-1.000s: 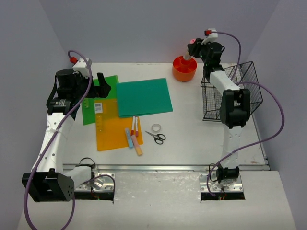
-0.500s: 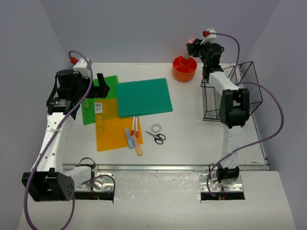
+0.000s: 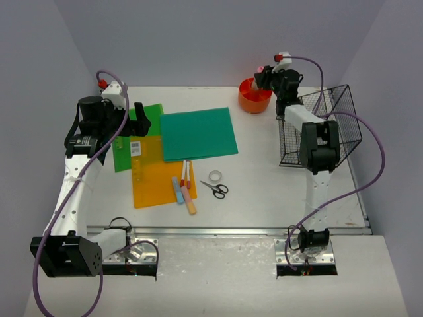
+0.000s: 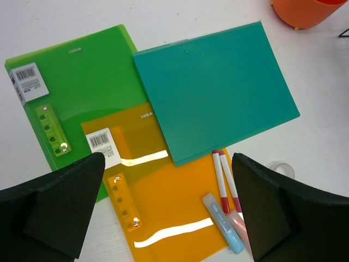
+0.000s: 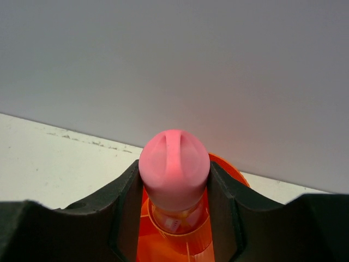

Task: Organize the desk

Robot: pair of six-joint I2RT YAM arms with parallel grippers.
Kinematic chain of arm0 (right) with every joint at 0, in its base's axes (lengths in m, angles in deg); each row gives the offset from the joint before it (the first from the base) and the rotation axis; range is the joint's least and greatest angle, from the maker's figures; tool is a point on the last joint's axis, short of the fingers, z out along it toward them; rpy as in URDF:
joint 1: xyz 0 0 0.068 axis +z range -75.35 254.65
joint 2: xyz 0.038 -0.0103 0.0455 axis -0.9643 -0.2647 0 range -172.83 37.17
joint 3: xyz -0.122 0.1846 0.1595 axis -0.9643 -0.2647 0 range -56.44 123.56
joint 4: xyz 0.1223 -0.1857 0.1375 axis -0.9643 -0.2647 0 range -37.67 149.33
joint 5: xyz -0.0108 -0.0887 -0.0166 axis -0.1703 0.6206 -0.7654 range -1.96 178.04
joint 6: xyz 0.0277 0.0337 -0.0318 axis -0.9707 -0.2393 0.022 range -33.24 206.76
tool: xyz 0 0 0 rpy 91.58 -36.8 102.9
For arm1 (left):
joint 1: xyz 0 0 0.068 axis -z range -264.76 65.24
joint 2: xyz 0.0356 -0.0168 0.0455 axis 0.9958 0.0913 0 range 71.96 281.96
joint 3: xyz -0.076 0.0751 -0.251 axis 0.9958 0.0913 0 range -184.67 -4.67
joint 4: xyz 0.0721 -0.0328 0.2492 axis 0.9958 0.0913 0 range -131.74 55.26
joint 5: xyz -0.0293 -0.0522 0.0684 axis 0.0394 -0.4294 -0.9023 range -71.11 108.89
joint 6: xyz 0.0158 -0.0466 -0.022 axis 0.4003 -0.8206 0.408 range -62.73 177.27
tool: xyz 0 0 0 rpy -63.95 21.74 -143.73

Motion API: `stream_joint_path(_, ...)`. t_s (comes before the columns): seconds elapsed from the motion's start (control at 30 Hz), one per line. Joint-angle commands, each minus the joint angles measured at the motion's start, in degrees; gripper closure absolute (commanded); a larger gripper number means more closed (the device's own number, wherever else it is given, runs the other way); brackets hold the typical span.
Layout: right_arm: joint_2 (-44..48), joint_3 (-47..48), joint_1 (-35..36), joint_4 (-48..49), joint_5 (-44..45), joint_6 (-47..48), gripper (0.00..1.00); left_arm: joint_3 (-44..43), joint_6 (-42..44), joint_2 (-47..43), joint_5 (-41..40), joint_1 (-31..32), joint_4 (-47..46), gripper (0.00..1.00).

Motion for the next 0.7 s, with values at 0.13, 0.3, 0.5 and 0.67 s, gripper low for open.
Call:
stream_joint_path(0.13,4.3,-0.3,0.2,3.5,-6.2,0.1,0.19,-0.3,0.1,0.0,0.3,-0.1,-1.8,0.0)
stream_joint_path(0.3,10.0,-0.5,1.4,-1.3,-11.5,5.6,0.1,0.8,-0.8,-0.4,0.9,-0.1,-3.0,0.0)
stream_joint_path(0.5,22.8,-4.9,5.1,-20.8,-29.6,20.7,0.32,2.9,-1.5,-1.7,1.7,-0.1,-4.4,0.0)
stream_joint_path(0.67,31.3,-12.4,12.3,-49.4,-31.9,36.6,0.58,5.4,-1.8,-3.6,1.1,-0.1,-5.0,0.0)
